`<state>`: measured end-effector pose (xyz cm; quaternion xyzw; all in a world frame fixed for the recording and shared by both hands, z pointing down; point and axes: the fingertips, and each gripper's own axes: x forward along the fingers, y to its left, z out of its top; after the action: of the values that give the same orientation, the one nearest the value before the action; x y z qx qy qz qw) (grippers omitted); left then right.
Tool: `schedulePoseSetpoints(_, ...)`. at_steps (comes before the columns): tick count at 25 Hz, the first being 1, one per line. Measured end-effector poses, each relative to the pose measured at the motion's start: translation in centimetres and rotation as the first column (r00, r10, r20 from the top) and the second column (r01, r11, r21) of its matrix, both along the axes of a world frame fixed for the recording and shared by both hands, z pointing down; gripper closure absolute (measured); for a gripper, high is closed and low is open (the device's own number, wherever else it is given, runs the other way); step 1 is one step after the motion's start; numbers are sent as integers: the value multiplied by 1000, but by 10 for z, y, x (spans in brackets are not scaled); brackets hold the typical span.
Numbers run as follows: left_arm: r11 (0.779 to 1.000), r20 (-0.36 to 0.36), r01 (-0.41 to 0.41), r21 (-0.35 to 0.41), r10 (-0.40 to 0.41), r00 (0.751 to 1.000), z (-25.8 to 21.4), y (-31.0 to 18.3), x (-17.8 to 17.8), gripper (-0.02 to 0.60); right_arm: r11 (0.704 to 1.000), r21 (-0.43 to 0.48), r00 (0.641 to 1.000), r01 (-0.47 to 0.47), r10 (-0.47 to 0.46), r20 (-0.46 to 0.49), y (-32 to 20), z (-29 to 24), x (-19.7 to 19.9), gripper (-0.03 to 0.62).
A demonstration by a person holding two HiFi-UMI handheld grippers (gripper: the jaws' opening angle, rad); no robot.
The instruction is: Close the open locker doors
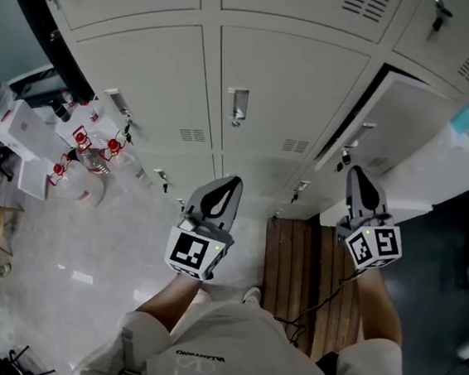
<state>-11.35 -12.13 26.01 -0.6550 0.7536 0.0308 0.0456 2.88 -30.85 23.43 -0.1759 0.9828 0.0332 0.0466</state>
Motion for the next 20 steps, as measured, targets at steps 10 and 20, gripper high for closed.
schedulePoseSetpoints(10,993,0,107,51,-107,994,-37,86,-34,580,997,-59,996,55,-51,70,76,-33,16,583)
schedulePoseSetpoints(20,965,6,260,34,-260,965,-27,146,-83,580,998,-22,996,61,-60,71,105,-39,18,585)
